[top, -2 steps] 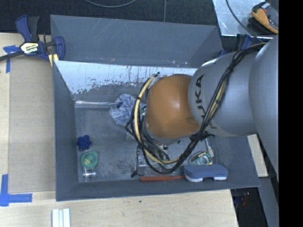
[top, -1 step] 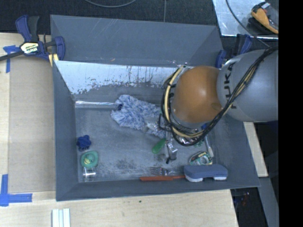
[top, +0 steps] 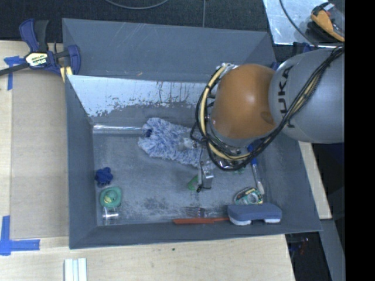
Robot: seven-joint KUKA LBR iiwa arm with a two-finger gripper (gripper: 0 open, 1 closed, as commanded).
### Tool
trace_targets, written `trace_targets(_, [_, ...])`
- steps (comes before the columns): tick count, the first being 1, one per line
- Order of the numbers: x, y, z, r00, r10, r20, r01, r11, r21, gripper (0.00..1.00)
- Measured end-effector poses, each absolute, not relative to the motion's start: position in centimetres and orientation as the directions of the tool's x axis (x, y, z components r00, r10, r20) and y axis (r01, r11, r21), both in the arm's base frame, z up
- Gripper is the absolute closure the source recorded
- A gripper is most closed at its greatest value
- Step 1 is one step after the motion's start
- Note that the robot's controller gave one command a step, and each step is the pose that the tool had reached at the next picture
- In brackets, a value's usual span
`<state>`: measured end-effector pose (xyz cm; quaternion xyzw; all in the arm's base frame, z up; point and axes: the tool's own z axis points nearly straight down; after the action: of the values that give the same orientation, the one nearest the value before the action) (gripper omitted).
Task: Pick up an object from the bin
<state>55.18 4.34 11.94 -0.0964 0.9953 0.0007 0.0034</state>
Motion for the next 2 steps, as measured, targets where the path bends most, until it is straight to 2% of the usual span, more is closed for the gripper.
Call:
trace_targets(1, [56.9, 15.9, 10.0, -0.965, -0.262, -0.004, -0.262, 0.965, 0.004, 0.00])
trace_targets(2, [59.6, 8.8, 7.1, -0.992, -0.126, -0.009, -0.126, 0.992, -0.003, 0.00])
